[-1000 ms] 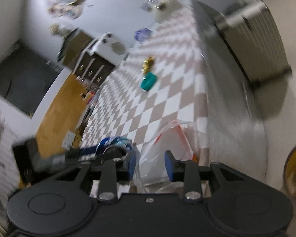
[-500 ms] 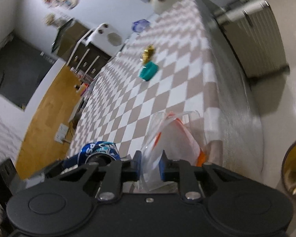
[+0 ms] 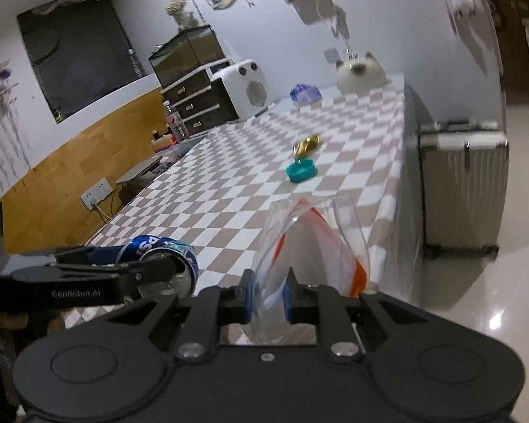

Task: Collect trash
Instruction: 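Carry the Pepsi can and plastic bag with both tools over the bin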

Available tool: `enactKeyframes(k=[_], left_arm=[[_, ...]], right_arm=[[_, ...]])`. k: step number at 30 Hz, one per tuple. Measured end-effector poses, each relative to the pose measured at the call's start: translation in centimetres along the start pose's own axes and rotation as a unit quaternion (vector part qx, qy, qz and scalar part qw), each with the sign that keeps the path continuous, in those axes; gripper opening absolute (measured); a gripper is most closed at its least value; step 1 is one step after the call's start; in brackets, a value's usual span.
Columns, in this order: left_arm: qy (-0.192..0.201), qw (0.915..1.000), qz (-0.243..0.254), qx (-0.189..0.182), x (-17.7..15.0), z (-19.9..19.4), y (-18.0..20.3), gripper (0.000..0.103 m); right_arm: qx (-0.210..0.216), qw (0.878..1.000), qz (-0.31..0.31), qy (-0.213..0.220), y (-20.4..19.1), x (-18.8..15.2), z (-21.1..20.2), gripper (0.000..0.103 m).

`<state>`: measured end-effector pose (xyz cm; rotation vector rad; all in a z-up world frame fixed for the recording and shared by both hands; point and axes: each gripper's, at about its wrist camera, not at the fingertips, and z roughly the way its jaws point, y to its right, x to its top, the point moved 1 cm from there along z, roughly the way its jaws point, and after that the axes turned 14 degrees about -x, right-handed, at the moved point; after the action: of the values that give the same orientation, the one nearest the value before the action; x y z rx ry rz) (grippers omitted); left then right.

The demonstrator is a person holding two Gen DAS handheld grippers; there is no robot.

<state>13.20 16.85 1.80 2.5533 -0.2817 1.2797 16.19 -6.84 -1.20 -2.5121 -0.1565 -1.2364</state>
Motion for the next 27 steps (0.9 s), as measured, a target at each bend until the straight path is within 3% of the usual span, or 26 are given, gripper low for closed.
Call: enactKeyframes(k=[16,27], left_arm=[[0.062,0.9981,0.009,0.000,-1.2,-3.9,7.3,0.077],[0.073,0.9961,0.034,-0.036,-1.7,-1.7,14.2,0.078]], right_arm=[[-0.068,0.994,-0.052,0.069,1.8,-1.0,-8.1,0.017],[-0.135,0.986,-0.044,0.085,7.3,-2.4,-12.0,0.017]])
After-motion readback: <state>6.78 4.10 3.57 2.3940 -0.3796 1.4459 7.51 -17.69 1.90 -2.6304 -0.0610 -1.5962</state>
